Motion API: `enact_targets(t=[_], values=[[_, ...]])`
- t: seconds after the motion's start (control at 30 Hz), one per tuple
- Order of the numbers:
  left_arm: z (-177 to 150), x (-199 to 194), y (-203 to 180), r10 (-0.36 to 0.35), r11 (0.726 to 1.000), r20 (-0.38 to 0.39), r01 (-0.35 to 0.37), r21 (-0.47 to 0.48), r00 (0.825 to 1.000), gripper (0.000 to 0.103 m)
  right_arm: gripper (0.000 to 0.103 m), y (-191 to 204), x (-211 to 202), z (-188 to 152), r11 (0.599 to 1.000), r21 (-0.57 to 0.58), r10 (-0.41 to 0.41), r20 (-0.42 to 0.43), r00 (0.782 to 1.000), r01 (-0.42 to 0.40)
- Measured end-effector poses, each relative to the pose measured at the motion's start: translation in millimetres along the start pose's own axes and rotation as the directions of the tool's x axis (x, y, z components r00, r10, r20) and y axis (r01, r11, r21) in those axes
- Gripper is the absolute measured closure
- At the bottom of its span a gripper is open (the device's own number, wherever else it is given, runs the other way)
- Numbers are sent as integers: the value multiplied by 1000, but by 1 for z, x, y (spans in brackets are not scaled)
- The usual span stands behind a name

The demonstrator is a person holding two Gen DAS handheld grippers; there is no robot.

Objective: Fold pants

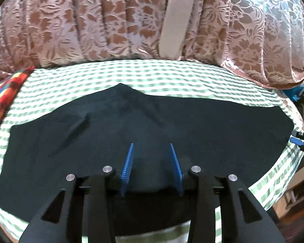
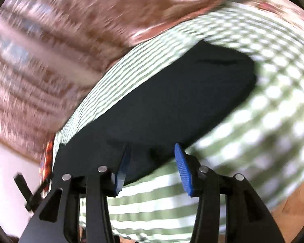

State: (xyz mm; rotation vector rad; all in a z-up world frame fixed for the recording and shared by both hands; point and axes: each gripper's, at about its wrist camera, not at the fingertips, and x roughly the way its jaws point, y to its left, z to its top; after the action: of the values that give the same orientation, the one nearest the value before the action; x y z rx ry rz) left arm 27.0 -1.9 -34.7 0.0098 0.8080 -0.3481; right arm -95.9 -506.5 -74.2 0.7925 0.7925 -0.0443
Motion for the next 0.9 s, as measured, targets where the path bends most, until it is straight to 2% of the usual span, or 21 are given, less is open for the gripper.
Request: enact_targets(t=[0.1,0.2,0.37,0.43,0.6,0.67,0.8,0.9], values=[[1,16,-7,-18,1000,-33,18,0,999,68,57,-35,-13,7,989,146,-10,47,999,3],[-2,30,-8,-38,999,-85,36,-33,996,68,57,-60,-16,13,970,244,-19,75,997,0],[-11,37,-9,-29,999,-111,24,-47,993,68,58,-83,-7,26,944,327,2,109,994,-38],[-13,37,-9,-26,999,-113,20,-49,993,68,59,-85,-3,32,943,331,-3,123,992,-38],[-13,39,-10,-18,998,-112,12,-54,994,68,80,-91,13,48,940,341,-28,135,990,-19],[-13,38,-9,-22,998,-111,15,-61,994,68,83,-90,18,54,941,339,-33,129,991,-12],[-9,31,-2,-41,994,-105,30,-102,994,68,86,-57,0,64,971,236,0,173,985,-41],[-6,25,7,-83,985,-98,67,-157,992,68,86,-19,-14,70,987,129,66,198,978,-93]])
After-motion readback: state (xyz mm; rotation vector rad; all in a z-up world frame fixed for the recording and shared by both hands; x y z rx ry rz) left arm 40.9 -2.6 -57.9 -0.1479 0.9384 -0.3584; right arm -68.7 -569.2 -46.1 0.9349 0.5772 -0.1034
